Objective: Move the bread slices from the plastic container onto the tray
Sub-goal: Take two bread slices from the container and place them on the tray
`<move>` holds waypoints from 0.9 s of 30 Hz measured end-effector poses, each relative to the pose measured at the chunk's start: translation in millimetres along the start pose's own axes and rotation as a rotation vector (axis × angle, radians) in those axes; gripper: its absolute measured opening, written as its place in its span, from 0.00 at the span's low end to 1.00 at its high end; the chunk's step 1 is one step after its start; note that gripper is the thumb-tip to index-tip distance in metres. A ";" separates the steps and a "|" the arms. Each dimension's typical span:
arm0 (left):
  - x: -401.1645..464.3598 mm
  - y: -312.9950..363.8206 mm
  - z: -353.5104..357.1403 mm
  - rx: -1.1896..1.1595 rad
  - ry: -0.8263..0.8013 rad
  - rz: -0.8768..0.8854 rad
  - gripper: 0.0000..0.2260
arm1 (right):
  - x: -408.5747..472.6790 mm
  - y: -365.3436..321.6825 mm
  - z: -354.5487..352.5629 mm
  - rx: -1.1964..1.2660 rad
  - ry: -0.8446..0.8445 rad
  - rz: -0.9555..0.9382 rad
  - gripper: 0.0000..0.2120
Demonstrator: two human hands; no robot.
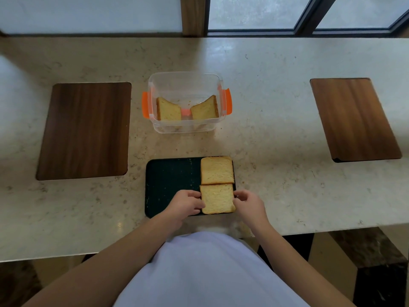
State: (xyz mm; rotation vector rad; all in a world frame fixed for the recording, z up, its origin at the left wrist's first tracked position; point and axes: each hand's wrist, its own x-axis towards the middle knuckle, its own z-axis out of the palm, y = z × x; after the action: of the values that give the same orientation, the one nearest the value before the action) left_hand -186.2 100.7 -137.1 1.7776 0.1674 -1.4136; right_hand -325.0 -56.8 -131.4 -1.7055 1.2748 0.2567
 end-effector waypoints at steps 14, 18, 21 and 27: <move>-3.9 5.7 11.0 0.211 0.039 0.078 0.31 | 7.8 17.1 -3.5 0.085 0.014 0.046 0.11; -4.7 6.9 8.1 0.252 0.034 0.074 0.31 | 9.9 24.1 -5.3 0.185 -0.080 0.077 0.16; -7.4 5.8 8.0 0.314 0.037 0.075 0.30 | 9.3 29.1 -10.2 0.229 -0.127 0.088 0.17; -10.7 2.8 11.8 0.504 0.020 0.136 0.29 | 6.5 35.6 -12.6 0.296 -0.190 0.056 0.18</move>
State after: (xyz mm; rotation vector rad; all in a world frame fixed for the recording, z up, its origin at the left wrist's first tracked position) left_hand -197.2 95.1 -126.6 2.1588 -0.3224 -1.4204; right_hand -356.1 -70.6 -148.9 -1.3630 1.1573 0.2439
